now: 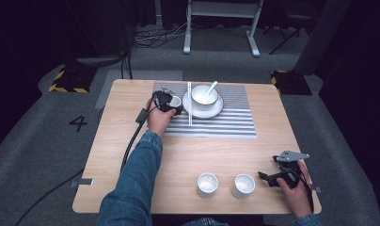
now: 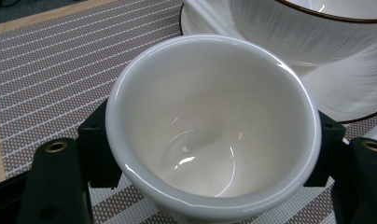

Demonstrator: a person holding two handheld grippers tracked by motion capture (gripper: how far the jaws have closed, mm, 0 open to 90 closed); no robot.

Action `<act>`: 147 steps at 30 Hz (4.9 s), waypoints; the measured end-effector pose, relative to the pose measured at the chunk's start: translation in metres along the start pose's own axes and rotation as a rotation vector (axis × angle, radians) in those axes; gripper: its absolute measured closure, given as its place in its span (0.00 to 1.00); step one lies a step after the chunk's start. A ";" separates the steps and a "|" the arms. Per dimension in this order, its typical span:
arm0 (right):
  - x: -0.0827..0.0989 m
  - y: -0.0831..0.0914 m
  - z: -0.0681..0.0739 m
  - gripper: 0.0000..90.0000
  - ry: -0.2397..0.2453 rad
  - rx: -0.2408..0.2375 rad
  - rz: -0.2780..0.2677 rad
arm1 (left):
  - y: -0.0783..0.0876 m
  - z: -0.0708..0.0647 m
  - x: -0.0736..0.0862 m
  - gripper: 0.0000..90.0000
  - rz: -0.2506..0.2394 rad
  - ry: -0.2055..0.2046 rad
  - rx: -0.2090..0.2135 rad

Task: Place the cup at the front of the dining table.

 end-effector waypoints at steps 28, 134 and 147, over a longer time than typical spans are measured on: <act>0.000 0.000 0.000 0.01 0.000 0.000 0.000 | -0.003 0.002 0.016 0.29 0.030 -0.040 -0.037; 0.000 0.000 0.000 0.01 0.000 0.001 0.000 | 0.219 0.001 0.154 0.26 -0.102 -0.107 -0.013; 0.000 0.000 0.000 0.01 0.000 0.000 -0.001 | 0.221 0.014 0.191 0.24 -0.102 -0.084 -0.046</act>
Point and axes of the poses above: each handheld gripper's, and its own axes: y roughly backward along the jaws, x roughly out of its underside, z roughly to its left, the point moved 9 cm from there along -y, roughly forward along the jaws, and after that the axes turned 10 degrees about -x, right-handed, at the moved point
